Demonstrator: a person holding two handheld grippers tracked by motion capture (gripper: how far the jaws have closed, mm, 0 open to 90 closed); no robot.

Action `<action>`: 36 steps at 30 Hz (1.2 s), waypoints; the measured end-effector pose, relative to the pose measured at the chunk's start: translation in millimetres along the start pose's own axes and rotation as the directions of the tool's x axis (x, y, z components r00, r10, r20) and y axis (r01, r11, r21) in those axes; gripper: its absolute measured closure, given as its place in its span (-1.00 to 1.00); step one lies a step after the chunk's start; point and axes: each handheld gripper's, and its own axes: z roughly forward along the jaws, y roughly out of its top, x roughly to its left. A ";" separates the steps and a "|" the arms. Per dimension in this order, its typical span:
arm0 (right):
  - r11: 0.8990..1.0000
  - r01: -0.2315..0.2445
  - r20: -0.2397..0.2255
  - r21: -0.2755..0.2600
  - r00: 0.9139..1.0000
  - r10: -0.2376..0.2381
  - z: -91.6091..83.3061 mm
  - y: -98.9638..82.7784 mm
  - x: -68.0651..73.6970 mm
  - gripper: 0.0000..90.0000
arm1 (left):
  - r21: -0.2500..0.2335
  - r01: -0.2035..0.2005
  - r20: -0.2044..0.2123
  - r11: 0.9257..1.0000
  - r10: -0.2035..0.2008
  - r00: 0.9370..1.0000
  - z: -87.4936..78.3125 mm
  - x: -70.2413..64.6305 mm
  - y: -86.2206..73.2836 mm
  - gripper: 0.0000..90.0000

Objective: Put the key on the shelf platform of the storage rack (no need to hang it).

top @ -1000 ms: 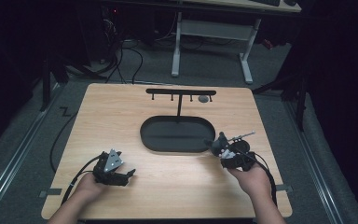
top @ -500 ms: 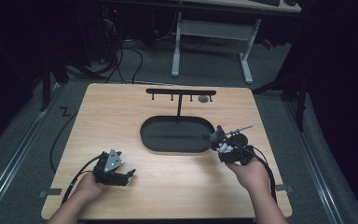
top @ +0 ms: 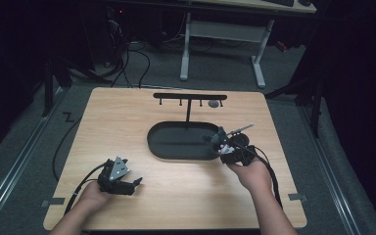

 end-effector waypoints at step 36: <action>1.000 0.011 -0.020 0.024 1.000 -0.010 49.0 56.3 19.7 0.06 | -0.008 0.004 -0.001 1.000 -0.004 1.000 -1.4 0.4 -0.8 -0.66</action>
